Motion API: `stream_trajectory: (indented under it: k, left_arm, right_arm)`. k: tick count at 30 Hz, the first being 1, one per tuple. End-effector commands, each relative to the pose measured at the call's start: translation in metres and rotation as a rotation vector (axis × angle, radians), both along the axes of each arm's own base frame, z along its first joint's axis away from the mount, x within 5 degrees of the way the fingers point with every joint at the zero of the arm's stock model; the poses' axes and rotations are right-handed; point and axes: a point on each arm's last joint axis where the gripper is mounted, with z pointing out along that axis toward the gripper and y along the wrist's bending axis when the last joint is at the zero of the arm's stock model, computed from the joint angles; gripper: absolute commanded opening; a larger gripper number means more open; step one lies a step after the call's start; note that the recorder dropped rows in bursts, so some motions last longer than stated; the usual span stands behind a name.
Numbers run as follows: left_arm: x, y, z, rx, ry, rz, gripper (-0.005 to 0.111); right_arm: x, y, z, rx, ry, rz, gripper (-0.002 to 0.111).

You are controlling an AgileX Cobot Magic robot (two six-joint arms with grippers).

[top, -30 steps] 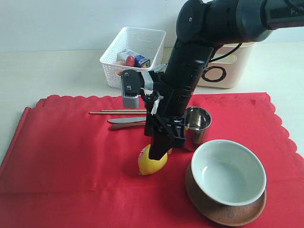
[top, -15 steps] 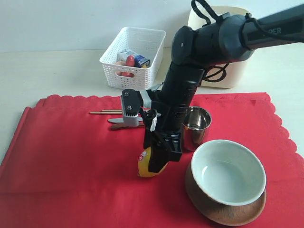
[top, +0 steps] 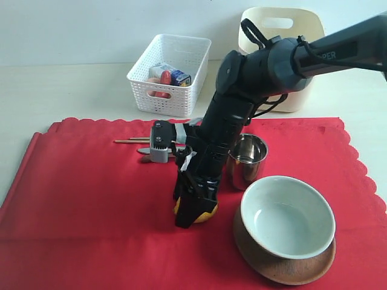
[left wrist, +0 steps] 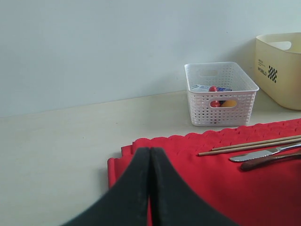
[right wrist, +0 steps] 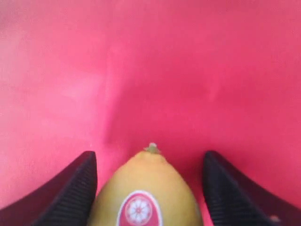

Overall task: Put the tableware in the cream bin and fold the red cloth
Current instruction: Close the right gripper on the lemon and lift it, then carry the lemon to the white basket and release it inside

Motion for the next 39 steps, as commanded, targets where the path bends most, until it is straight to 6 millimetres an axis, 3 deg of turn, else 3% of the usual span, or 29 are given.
stream_trajectory:
  k: [1, 15, 18, 24, 26, 39]
  left_arm:
    - [0.0, 0.0, -0.001, -0.004, -0.004, -0.005, 0.001]
    - [0.0, 0.0, -0.001, -0.004, -0.004, -0.005, 0.001]
    - [0.0, 0.0, -0.001, -0.004, -0.004, -0.005, 0.001]
    - [0.0, 0.0, -0.001, -0.004, -0.004, -0.005, 0.001]
    - [0.0, 0.0, -0.001, -0.004, -0.004, -0.005, 0.001]
    - [0.0, 0.0, -0.001, -0.004, -0.004, -0.005, 0.001]
  right_arm:
    - [0.0, 0.002, -0.006, -0.002, 0.021, -0.038, 0.062]
    - [0.003, -0.022, -0.015, -0.251, -0.06, 0.078, 0.06]
    - [0.003, -0.022, -0.015, -0.254, -0.063, 0.08, 0.049]
    - [0.004, -0.022, -0.012, -0.249, -0.07, 0.078, 0.013]
    - [0.004, -0.02, -0.006, -0.23, -0.082, 0.062, 0.0]
    - [0.005, -0.004, 0.059, -0.009, -0.177, -0.103, 0.0]
